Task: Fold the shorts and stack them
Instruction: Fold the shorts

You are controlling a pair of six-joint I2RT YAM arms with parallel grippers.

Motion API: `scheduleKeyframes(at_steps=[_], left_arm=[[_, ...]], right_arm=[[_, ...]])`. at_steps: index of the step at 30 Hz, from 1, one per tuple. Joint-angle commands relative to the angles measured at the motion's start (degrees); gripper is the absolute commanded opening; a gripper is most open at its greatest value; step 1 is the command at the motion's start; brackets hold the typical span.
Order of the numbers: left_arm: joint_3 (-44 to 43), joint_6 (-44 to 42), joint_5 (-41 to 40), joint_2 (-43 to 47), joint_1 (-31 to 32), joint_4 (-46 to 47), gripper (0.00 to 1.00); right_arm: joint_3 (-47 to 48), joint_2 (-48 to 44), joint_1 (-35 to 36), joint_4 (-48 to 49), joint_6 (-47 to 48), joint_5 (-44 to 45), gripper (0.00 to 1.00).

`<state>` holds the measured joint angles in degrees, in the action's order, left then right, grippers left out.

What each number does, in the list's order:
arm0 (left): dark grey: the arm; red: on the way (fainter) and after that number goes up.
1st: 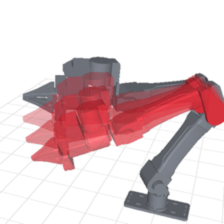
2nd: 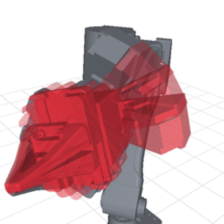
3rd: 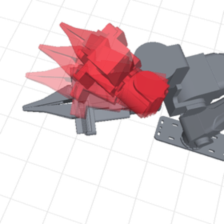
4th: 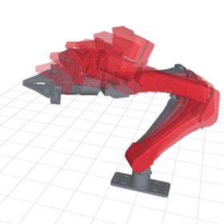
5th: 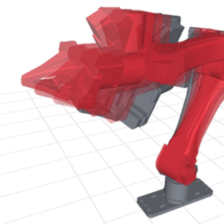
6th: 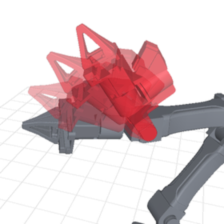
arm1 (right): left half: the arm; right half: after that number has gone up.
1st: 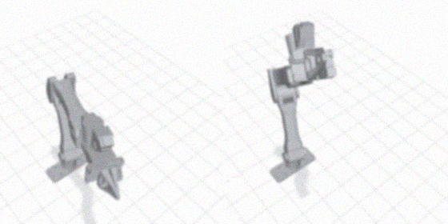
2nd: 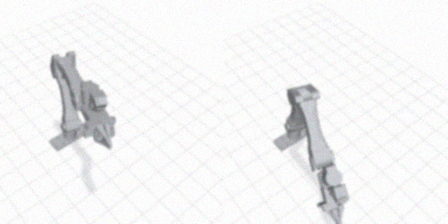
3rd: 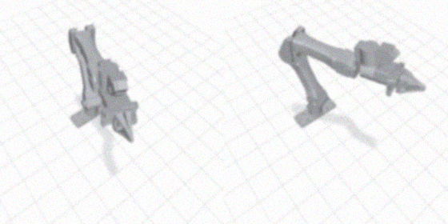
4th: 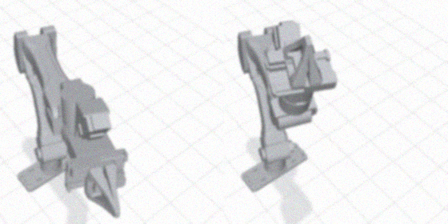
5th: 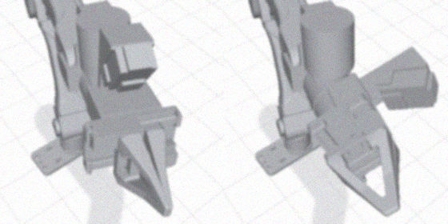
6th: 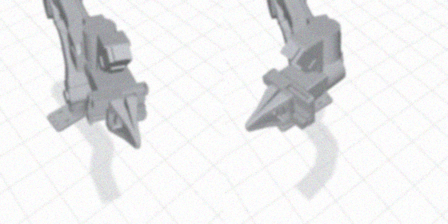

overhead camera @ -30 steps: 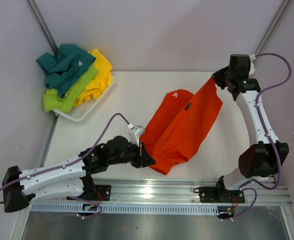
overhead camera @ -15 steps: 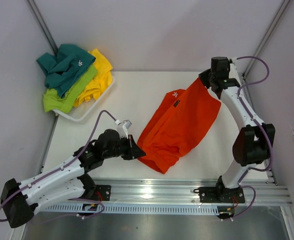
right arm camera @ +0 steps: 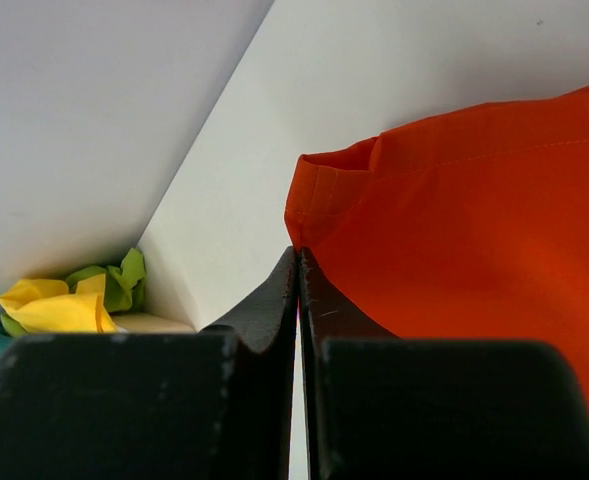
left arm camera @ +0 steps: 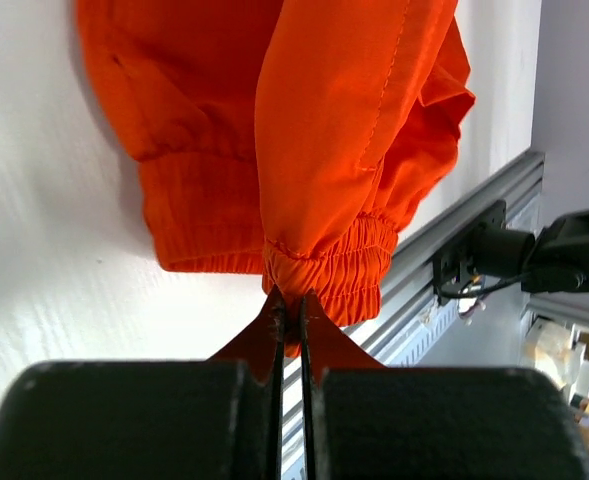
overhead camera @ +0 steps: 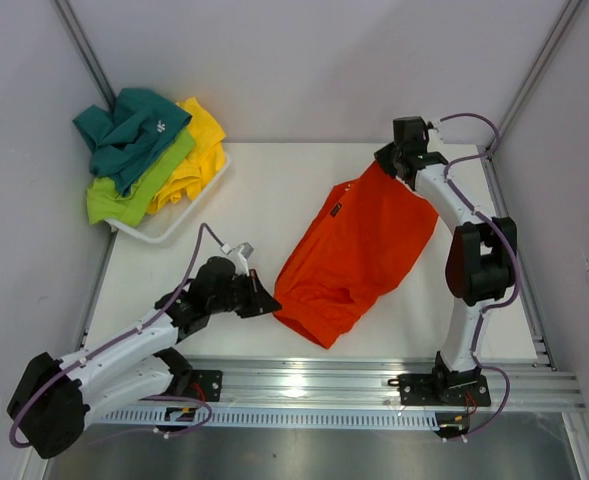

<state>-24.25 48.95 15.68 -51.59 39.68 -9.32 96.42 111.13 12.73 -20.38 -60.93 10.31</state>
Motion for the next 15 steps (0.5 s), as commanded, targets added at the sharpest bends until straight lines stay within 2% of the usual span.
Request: scheduleKeyframes(at_steps=[1, 6, 15], left_arm=[[1.1, -1.6, 3.7, -0.2, -3.5, 0.0, 0.00], [1.4, -2.5, 6.1, -3.2, -7.5, 2.3, 0.06], [2.5, -2.4, 10.2, -17.1, -8.9, 12.0, 0.13]], right_arm=[[4.8, 2.6, 0.0, 6.3, -0.2, 4.2, 0.00], [8.2, 6.1, 0.6, 6.0, -0.2, 5.0, 0.00], [12.9, 12.4, 1.0, 4.3, 0.9, 6.3, 0.00]])
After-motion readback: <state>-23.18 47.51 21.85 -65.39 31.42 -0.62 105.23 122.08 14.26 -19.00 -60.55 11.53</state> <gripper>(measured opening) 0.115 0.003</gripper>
